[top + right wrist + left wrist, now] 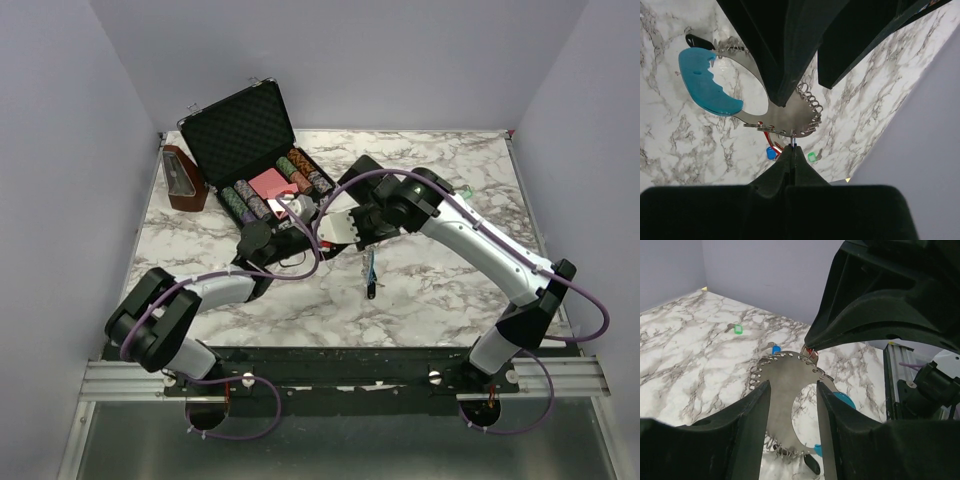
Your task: Put the keys on the keyring
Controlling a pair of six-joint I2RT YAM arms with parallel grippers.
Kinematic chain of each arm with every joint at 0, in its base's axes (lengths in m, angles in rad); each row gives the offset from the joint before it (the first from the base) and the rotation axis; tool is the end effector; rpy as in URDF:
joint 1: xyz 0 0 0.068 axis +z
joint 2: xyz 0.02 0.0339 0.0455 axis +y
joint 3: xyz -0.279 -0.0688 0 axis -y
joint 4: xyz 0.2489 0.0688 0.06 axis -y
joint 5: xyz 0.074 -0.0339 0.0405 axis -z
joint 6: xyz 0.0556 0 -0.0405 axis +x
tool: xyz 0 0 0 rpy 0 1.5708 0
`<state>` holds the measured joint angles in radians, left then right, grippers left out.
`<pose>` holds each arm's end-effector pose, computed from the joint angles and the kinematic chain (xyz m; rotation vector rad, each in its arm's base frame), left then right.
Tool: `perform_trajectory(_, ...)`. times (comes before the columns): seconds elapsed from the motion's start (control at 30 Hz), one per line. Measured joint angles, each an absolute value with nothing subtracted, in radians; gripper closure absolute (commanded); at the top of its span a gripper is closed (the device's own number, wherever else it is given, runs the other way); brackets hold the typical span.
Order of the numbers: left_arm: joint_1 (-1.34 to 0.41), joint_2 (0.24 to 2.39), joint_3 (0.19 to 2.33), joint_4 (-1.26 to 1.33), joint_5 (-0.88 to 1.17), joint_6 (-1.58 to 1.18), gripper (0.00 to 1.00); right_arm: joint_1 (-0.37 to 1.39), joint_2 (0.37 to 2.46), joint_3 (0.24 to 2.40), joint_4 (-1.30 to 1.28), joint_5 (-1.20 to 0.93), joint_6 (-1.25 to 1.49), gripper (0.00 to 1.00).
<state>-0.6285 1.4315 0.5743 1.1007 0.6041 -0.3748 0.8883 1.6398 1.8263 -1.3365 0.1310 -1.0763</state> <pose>0.2288 -0.2053 0.2698 0.7199 1.2990 -1.2253 0.2109 0.2480 0.3791 -2.2460 1.5448 -0.2326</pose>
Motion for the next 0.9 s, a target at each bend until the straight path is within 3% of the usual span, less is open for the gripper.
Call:
perform_trajectory(0.4,-0.642,1.503,0.574,1.284,0.603,-0.449,0.52,0.918,1.631,1.829,-1.336,0.174,-1.090,1.00)
perform_trajectory(0.67,-0.671,1.561,0.574,1.304,0.585,-0.414,0.59,0.917,1.629,1.843,-1.337,0.166,-1.090,1.00)
perform_trajectory(0.9,-0.699,1.562,0.574,1.308,0.515,-0.358,0.59,0.918,1.626,1.844,-1.339,0.141,-1.090,1.00)
